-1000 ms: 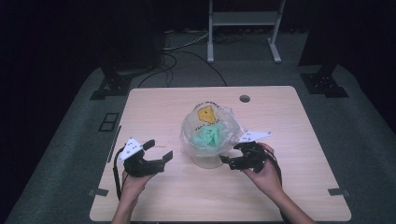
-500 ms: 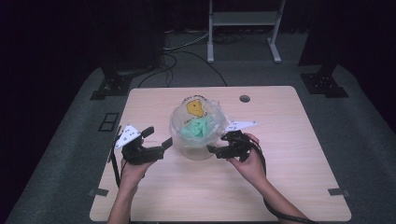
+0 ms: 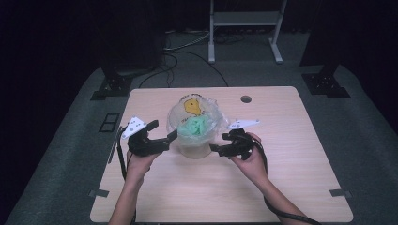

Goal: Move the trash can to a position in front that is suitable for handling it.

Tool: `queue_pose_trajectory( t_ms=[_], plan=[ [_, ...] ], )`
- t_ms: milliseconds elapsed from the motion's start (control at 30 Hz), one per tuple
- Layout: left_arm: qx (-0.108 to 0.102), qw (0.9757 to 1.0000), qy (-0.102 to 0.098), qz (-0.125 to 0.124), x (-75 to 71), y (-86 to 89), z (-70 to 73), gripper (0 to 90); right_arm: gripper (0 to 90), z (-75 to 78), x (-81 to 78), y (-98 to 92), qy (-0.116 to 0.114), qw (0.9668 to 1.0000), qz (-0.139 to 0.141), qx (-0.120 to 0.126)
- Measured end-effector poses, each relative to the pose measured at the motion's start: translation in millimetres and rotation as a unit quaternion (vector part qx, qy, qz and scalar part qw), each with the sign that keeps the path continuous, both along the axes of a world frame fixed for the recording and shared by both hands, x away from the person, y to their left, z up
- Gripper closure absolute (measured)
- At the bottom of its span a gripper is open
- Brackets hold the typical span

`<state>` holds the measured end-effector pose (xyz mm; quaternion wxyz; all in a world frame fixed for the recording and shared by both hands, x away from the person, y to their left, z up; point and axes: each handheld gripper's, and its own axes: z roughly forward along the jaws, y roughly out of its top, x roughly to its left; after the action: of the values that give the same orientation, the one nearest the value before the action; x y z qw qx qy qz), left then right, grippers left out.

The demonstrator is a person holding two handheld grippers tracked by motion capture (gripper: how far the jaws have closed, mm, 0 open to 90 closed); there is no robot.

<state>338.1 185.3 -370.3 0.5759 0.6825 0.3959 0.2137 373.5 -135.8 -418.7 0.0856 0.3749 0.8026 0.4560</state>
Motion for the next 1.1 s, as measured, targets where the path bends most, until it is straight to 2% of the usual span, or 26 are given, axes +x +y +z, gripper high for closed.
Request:
queue_pose_trajectory(
  t_ms=[200, 267, 367, 467, 533, 600, 633, 667, 700, 767, 833, 867, 933, 1000, 1033, 1100],
  plan=[
    [-0.001, 0.9998, 0.012, 0.016, 8.5, -5.2, 2.2, 9.3, 25.6, 3.7, 2.4, -19.1, -0.002, 0.9998, -0.017, -0.004],
    [0.01, 0.9994, 0.014, 0.029, 13.4, -6.2, 3.7, 13.0, 25.6, 8.8, 4.2, -27.0, -0.007, 0.9997, -0.025, -0.004],
    [0.013, 0.9992, 0.016, 0.033, 16.9, -5.7, 4.2, 16.6, 25.6, 12.4, 5.2, -31.4, -0.007, 0.9995, -0.031, 0.002],
    [0.025, 0.9988, 0.018, 0.037, 23.4, -7.1, 5.4, 28.0, 25.6, 18.7, 8.8, -40.0, -0.012, 0.999, -0.043, 0.008],
    [0.022, 0.9989, 0.022, 0.035, 24.6, -7.6, 5.4, 29.6, 25.6, 19.4, 10.1, -42.0, -0.014, 0.9989, -0.045, 0.007],
    [-0.002, 0.9986, 0.045, 0.029, 28.4, -7.8, 4.6, 32.7, 25.6, 21.8, 13.0, -48.1, -0.012, 0.9983, -0.054, 0.014],
    [-0.002, 0.9984, 0.05, 0.027, 29.7, -8.4, 4.2, 32.7, 25.6, 21.8, 13.0, -48.1, -0.012, 0.9983, -0.054, 0.014],
    [0.002, 0.9983, 0.051, 0.028, 30.8, -9.3, 3.6, 39.1, 25.6, 24.0, 14.2, -52.2, -0.011, 0.998, -0.059, 0.021],
    [0.004, 0.9983, 0.052, 0.026, 31.7, -9.6, 2.9, 39.1, 25.6, 24.0, 14.2, -52.2, -0.011, 0.998, -0.059, 0.021],
    [0.009, 0.9982, 0.049, 0.032, 32.8, -10.2, 2.6, 51.4, 25.7, 28.9, 15.6, -57.3, -0.015, 0.9974, -0.066, 0.026],
    [0.019, 0.9984, 0.037, 0.038, 32.7, -9.5, 3.4, 59.1, 25.7, 34.0, 16.1, -59.9, -0.019, 0.9968, -0.071, 0.03],
    [0.016, 0.9987, 0.031, 0.038, 32.8, -8.5, 3.8, 59.1, 25.7, 34.0, 16.1, -59.9, -0.019, 0.9968, -0.071, 0.03],
    [0.016, 0.999, 0.024, 0.035, 34.3, -5.7, 4.5, 70.5, 25.9, 43.0, 17.7, -62.0, -0.026, 0.9959, -0.079, 0.036],
    [0.024, 0.9988, 0.02, 0.036, 36.1, -4.7, 5.0, 77.8, 26.0, 45.3, 18.1, -61.8, -0.028, 0.9956, -0.081, 0.038],
    [0.028, 0.9988, 0.017, 0.036, 36.7, -4.6, 5.0, 77.8, 26.1, 49.2, 18.8, -61.4, -0.031, 0.9953, -0.083, 0.039],
    [0.034, 0.9986, 0.013, 0.039, 37.4, -5.1, 5.0, 83.4, 26.1, 55.4, 19.7, -59.3, -0.037, 0.9948, -0.084, 0.043]
  ],
)
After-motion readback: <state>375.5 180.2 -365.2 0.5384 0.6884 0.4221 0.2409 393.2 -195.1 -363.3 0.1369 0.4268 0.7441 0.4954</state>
